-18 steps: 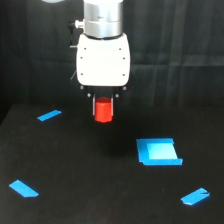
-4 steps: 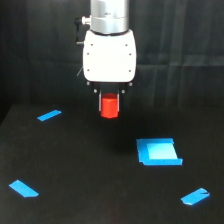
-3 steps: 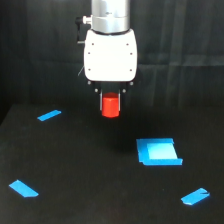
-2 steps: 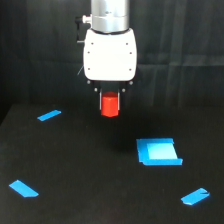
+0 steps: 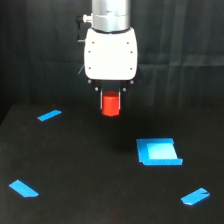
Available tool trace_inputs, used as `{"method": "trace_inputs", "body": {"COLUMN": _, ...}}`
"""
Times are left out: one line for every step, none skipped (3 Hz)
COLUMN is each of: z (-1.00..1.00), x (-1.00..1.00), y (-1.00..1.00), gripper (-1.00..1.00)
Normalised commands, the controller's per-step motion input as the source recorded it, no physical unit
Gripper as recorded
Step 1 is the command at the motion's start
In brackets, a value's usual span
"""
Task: Pick up the red object from the table
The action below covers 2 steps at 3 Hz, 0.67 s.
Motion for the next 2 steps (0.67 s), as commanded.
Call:
{"method": "trace_inputs", "body": {"z": 0.09, "x": 0.13, "y": -0.03, "gripper": -0.94}}
{"method": "trace_inputs", "body": {"z": -0.01, "x": -0.02, "y": 0.00, "gripper": -1.00}}
